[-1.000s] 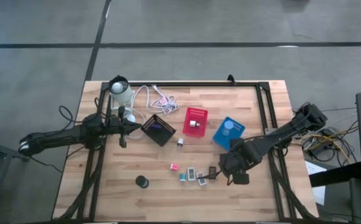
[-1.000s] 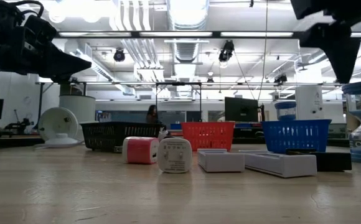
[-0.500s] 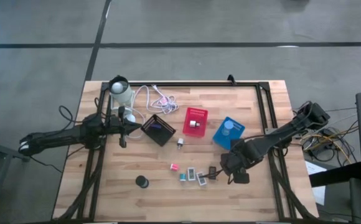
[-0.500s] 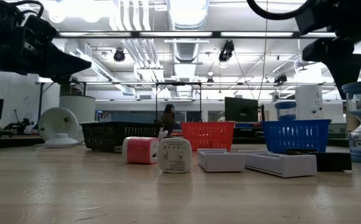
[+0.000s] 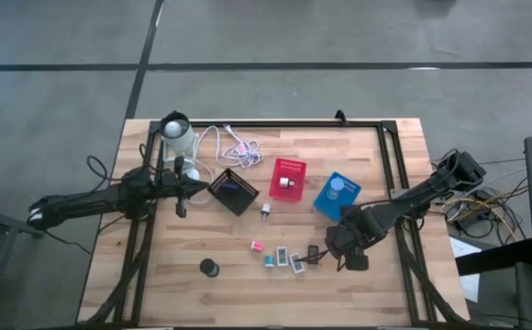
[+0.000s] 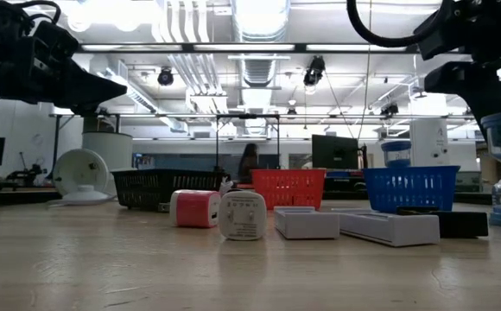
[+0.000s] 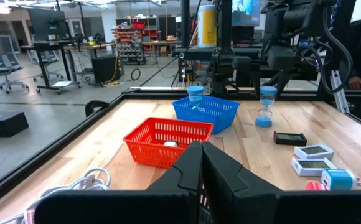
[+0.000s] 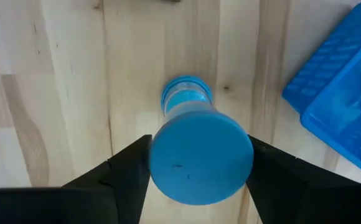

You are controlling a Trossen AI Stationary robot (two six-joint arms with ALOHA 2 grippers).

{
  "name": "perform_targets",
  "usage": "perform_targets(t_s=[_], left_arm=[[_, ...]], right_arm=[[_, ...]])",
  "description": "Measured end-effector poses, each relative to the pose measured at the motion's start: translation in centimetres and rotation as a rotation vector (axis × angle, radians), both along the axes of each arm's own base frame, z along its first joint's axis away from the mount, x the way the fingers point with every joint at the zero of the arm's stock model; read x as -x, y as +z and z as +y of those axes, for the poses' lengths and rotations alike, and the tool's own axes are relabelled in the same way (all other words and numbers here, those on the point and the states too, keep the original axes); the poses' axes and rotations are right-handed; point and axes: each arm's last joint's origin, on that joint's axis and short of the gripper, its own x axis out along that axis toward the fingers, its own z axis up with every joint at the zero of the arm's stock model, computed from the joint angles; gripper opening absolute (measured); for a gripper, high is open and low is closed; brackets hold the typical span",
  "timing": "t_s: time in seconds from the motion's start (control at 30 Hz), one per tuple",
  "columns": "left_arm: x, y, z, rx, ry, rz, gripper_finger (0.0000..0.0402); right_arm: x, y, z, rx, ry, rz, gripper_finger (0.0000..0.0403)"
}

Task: Pick & Place Office items
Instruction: Put the blue hourglass into the blue basket

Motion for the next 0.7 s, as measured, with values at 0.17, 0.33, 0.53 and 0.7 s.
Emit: perform_targets(t_s=[0.17, 0.33, 0.53, 0.7], left_arm=[[0.0, 0.0, 0.0, 0.0, 0.0, 0.0, 0.0016], [0.0, -0.01, 0.0, 0.0, 0.0, 0.0, 0.0016], [0.0, -0.01, 0.0, 0.0, 0.0, 0.0, 0.0016], [0.0, 0.0, 0.0, 0.0, 0.0, 0.0, 0.0016]], right_arm=[[-0.41, 0.7, 0.16, 0.0, 0.013, -0.034, 0.0224], [-0.54, 0.82, 0.13, 0.009, 0.016, -0.049, 0.0224], [-0.41, 0.38, 0.07, 0.011, 0.016, -0.045, 0.022], [-0.39, 0.32, 0.06, 0.01, 0.022, -0.046, 0.0197]])
